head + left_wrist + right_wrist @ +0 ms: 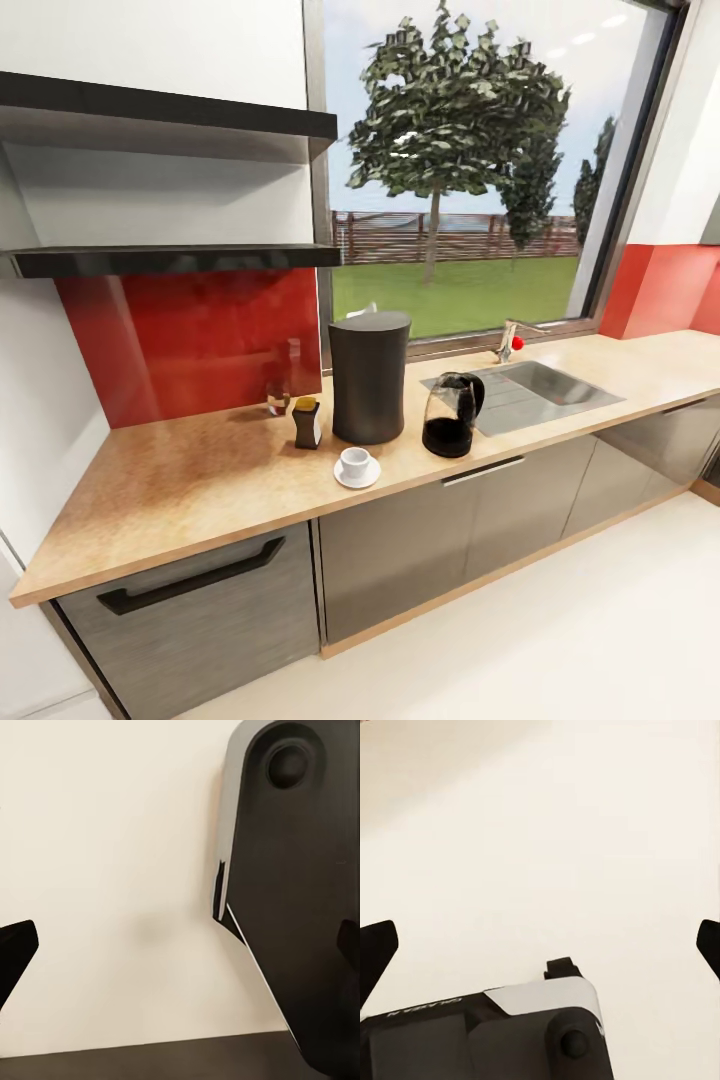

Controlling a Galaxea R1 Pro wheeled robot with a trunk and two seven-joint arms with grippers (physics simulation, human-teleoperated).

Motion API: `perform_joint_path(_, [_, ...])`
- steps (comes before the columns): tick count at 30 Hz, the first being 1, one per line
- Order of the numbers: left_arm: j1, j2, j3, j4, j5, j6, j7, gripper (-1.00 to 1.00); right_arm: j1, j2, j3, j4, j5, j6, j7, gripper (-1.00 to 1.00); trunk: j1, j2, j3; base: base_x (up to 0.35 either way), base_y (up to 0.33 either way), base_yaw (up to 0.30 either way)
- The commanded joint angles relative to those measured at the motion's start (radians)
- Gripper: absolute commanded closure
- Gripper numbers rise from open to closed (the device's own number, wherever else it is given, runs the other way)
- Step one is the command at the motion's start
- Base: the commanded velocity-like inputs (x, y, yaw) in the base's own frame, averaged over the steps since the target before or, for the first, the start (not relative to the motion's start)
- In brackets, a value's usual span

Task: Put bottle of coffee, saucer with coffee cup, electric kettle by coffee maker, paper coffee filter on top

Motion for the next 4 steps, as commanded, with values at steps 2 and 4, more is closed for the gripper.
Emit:
perform_joint_path(2, [0.0, 0.001, 0.002, 0.001, 0.0, 0.0, 0.001, -1.0, 0.0, 0.0, -0.007, 0.001, 0.002, -0.006, -0.002, -1.0, 0.0, -0.001, 0.0, 0.0, 0.0, 0.0])
perform_joint_path(4, [0.0, 0.002, 0.001, 0.002, -0.001, 0.0, 0.0, -1.0, 0.0, 0.0, -0.007, 0.001, 0.002, -0.007, -0.002, -1.0, 0.0, -0.001, 0.0, 0.0, 0.0, 0.0])
